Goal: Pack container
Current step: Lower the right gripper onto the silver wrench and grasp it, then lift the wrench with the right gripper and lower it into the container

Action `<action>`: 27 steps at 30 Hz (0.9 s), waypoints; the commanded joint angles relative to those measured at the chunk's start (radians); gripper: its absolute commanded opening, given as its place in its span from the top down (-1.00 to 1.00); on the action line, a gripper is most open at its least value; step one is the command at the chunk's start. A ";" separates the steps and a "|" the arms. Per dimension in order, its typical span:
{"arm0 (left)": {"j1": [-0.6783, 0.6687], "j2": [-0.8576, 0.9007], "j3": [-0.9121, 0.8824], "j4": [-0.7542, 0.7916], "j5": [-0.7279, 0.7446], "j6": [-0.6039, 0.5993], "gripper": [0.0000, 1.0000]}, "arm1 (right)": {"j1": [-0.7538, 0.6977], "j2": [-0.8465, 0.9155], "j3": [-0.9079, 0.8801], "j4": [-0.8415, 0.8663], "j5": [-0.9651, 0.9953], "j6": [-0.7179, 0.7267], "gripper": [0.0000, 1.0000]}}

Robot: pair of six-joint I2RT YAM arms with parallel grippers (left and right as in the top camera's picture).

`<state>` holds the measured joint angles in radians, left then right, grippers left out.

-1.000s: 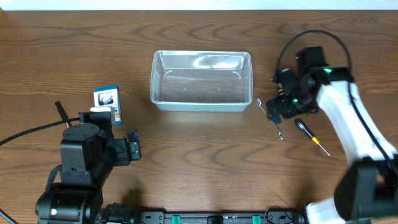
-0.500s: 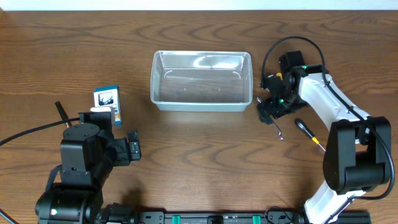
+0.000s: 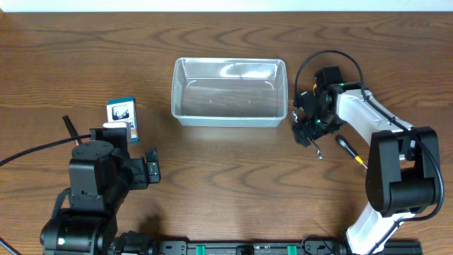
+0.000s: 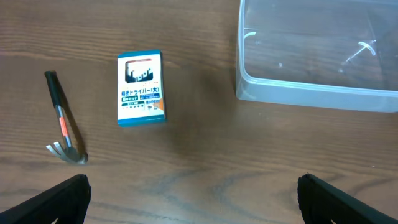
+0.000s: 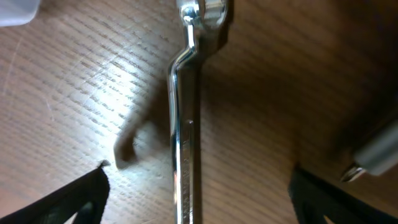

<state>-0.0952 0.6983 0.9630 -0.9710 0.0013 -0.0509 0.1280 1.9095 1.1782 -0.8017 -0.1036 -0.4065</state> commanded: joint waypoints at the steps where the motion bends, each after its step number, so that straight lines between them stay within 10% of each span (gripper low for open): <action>1: 0.004 0.000 -0.003 -0.010 0.010 0.009 -0.96 | 0.005 0.007 -0.031 0.010 -0.009 -0.017 -0.75; 6: 0.005 0.000 -0.003 -0.015 0.010 0.009 -0.96 | 0.005 0.007 -0.044 0.027 -0.010 0.017 -0.65; 14: 0.005 0.000 -0.003 -0.015 0.010 0.009 -0.96 | 0.005 0.007 -0.044 0.021 -0.029 0.018 0.21; 27: 0.004 0.000 -0.003 -0.015 0.010 0.010 -0.97 | 0.005 0.007 -0.044 0.008 -0.036 0.018 0.75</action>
<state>-0.0952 0.6983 0.9630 -0.9844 0.0013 -0.0509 0.1280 1.9030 1.1542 -0.7891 -0.1200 -0.3939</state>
